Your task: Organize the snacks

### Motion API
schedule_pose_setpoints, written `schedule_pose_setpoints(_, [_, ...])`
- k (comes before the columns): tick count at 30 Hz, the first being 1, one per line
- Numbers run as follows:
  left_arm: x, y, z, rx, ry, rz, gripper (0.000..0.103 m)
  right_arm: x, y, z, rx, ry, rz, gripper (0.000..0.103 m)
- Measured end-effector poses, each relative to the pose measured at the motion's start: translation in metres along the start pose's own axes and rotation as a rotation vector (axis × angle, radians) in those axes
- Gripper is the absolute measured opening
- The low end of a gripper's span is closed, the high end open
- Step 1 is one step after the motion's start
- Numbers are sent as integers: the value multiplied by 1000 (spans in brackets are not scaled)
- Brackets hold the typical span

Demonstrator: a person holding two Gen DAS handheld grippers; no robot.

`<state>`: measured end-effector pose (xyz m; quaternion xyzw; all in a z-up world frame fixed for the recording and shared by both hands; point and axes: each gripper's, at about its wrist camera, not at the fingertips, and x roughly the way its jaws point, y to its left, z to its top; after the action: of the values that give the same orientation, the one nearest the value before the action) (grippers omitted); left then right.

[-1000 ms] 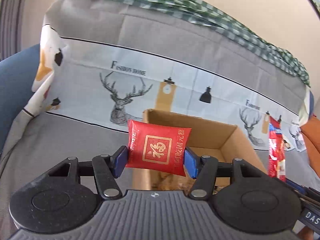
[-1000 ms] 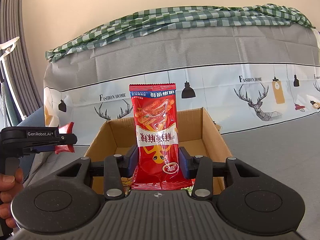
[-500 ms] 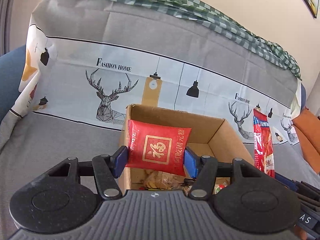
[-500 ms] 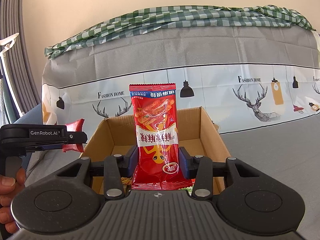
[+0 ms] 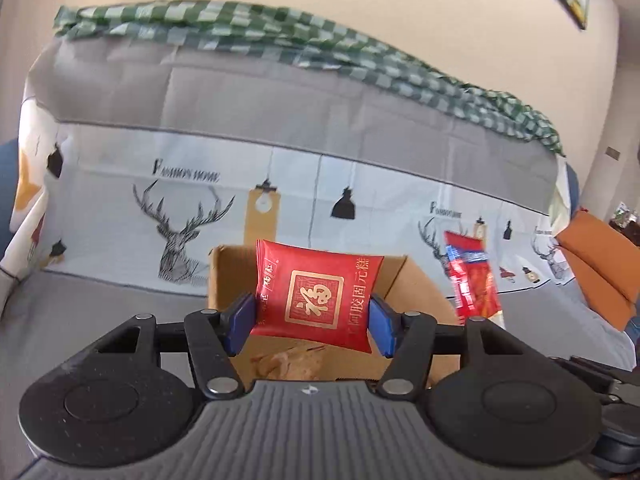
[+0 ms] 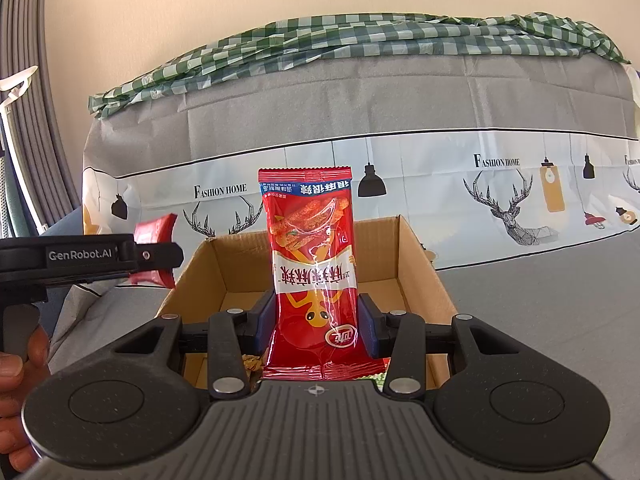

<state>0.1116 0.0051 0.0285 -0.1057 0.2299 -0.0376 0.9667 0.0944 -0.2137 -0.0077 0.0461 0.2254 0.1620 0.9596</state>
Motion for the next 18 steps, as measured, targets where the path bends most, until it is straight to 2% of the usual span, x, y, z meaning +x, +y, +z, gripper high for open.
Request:
schedule_pose_setpoints(1, [-1,-3,0,9,-9,-14,67,0,0,0,-1,0,2,47])
schedule_pose_setpoints(3, [-1,-7,-1,23,-4,-39,80,1,2,-1,-4,8,9,52])
schedule_pose_setpoints(4, [0,-8,-1,27,1,-46,80,1,3,-1,-12,14,5,62])
schedule_pose_setpoints(5, [-1,-9,-1,31,1,-49,80,2,5,-2,-23,14,-4,67])
schedule_pose_setpoints(12, [-8,9,-1,39,2,-36,83,3,2,0,-18,19,-23,82])
schedule_pose_setpoints(14, [-13,12,-4,60,10,-33,83,2,2,-1,-16,25,-26,92])
schedule_pose_setpoints(18, [-34,14,-10,111,17,-13,83,-9,7,-3,-39,10,-24,97])
